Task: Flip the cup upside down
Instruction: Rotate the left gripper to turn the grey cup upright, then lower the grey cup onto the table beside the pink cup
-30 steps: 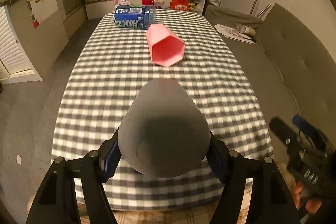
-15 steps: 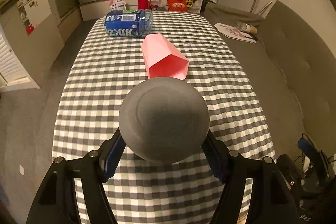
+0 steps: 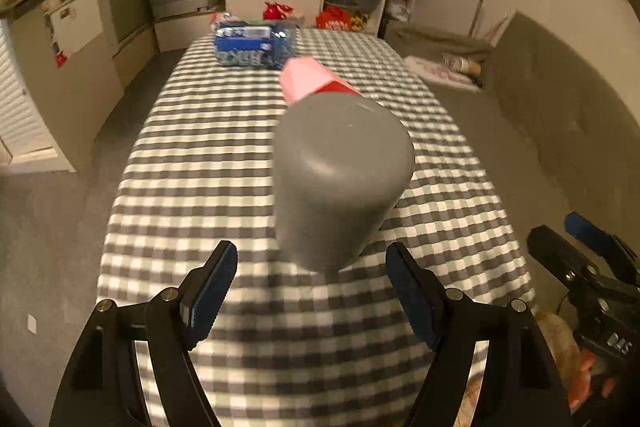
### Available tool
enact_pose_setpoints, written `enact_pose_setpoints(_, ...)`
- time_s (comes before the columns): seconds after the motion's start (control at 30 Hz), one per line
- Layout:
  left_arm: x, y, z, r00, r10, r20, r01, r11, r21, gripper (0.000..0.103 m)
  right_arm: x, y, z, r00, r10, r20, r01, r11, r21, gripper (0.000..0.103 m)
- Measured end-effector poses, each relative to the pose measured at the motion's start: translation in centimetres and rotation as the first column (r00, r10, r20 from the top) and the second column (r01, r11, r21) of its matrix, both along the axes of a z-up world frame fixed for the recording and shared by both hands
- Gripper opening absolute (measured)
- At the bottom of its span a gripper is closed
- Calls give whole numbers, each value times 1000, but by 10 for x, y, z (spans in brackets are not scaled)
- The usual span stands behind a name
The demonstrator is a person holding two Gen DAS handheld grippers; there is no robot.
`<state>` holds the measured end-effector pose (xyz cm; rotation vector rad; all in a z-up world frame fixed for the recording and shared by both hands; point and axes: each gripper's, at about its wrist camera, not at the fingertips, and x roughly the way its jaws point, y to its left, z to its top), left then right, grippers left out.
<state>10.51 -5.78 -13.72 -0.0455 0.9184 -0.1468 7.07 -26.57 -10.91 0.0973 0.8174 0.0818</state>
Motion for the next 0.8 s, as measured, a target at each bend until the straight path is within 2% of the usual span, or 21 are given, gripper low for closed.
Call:
enact_pose_setpoints(0.2, -23, 19, 38, 992, 61, 110, -59, 998, -24, 79, -13, 11, 26, 998, 8, 55, -8, 1000, -12, 95)
enact_pose_setpoints(0.5, -68, 29, 91, 957, 65, 283, -49, 997, -61, 79, -50, 33, 74, 984, 51, 170, -46, 998, -37, 95)
enact_pose_setpoints(0.6, -80, 36, 98, 943, 73, 326, -59, 997, -51, 80, -63, 40, 84, 974, 63, 217, -53, 997, -51, 95)
enact_pose_setpoints(0.67, -86, 40, 99, 936, 86, 341, -74, 996, -47, 85, -72, 44, 86, 969, 66, 238, -53, 997, -59, 95)
enact_pose_setpoints(0.8, -102, 54, 99, 913, 131, 386, -114, 991, -66, 94, -83, 48, 86, 963, 70, 262, -58, 997, -53, 103)
